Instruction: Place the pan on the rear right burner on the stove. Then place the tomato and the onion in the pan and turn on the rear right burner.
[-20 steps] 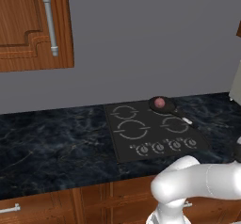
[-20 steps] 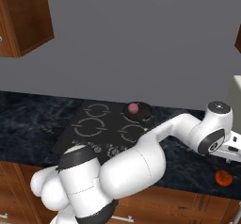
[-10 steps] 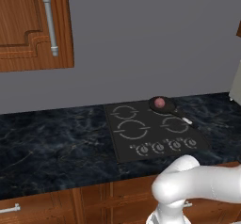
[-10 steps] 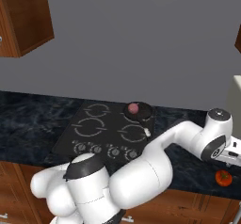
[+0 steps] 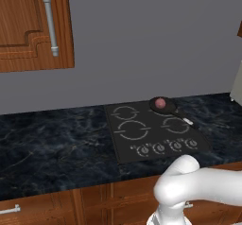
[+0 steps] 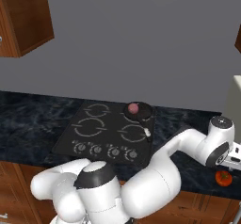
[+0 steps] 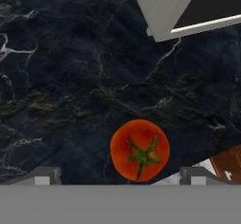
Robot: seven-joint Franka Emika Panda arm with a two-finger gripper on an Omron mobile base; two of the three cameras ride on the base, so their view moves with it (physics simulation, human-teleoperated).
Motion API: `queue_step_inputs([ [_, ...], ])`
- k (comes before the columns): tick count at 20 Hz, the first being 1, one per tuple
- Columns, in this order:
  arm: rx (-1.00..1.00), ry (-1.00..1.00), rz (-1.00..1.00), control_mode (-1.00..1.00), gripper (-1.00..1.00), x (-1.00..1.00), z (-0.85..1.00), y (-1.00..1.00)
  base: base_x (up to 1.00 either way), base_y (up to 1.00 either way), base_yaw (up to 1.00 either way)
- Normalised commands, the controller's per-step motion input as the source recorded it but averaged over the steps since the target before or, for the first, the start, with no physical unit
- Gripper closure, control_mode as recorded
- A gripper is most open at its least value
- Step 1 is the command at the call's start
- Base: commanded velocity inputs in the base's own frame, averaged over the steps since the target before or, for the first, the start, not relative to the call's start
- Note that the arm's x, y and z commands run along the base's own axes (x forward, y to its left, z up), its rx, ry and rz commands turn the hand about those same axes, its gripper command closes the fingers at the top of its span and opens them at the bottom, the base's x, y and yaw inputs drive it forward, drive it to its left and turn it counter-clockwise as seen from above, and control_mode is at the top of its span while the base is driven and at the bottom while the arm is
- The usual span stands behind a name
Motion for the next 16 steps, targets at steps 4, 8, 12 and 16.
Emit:
queue_step_inputs([
  [4, 0.0, 0.0, 0.0, -1.0, -1.0, 0.04, -0.09, -0.19, 0.0, 0.0, 0.0],
  [8, 0.0, 0.0, 0.0, -1.0, -1.0, 0.0, -0.16, -0.16, 0.0, 0.0, 0.0],
  [12, 0.0, 0.0, 0.0, -1.0, -1.0, 0.0, -0.18, -0.04, 0.0, 0.0, 0.0],
  [16, 0.0, 0.0, 0.0, -1.0, -1.0, 0.0, -0.24, 0.0, 0.0, 0.0, 0.0],
])
